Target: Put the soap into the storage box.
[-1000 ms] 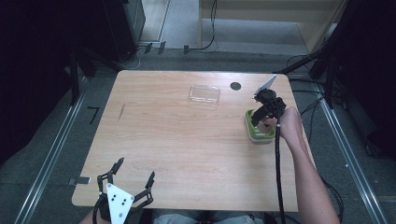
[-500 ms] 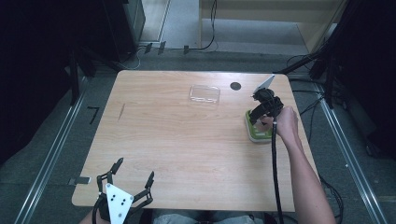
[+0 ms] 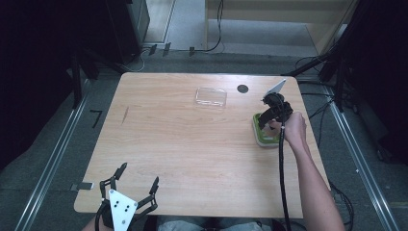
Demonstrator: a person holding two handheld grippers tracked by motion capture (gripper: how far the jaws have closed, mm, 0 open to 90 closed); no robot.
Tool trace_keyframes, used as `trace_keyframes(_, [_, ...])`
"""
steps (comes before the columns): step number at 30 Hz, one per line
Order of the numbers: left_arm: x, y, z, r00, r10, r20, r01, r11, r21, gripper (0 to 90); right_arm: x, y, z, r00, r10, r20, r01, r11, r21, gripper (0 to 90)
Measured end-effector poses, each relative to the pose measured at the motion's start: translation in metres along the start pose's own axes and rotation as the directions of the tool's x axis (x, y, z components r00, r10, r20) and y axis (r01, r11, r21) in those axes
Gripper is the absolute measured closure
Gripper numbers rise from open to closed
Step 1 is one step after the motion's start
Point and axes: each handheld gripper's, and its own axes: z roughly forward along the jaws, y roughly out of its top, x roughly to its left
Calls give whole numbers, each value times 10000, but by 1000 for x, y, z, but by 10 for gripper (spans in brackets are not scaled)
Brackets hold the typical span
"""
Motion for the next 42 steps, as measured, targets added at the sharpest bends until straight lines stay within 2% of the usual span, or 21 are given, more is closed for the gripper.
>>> trace_keyframes(18, [0, 0, 0, 10000, 0, 7, 0, 10000, -12, 138, -6, 1, 14, 9992, 329, 214, -328, 9995, -25, 332])
trace_keyframes(42, [0, 0, 0, 10000, 42, 15, -42, 10000, 2, 138, -6, 2, 32, 9971, 639, 405, -644, 9979, 95, 331])
